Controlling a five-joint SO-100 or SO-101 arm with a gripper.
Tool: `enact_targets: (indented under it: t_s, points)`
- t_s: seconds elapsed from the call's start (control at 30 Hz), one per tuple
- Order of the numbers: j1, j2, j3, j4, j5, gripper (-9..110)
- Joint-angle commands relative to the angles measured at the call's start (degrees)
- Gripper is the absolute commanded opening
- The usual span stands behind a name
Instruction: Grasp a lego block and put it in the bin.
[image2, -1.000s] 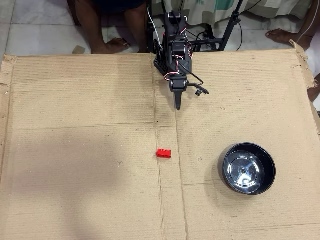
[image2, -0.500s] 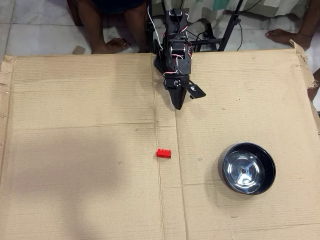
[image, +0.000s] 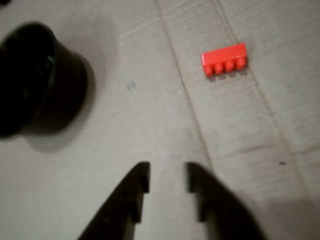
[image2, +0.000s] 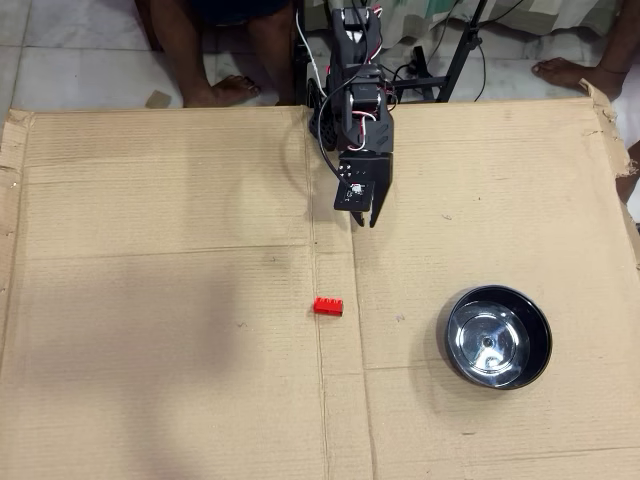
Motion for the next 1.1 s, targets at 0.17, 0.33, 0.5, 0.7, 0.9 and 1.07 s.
enact_targets:
  t_s: [0.17,0.33,0.5,0.7,0.9,1.07]
  points:
    - [2.5,-12.1,-13.9,-0.4,9.7,23]
    - [5.3,-19.3,-19.6,-0.4,11.6,31]
    - [8.1,-27.0,-25.7,0.1,11.7,34]
    - [10.0,-36.3,-33.0,-0.5,11.0,33]
    - [10.2,-46.4,-43.5,-0.5,5.8,33]
    - [11.2,-53.1,-49.3,1.5,8.1,34]
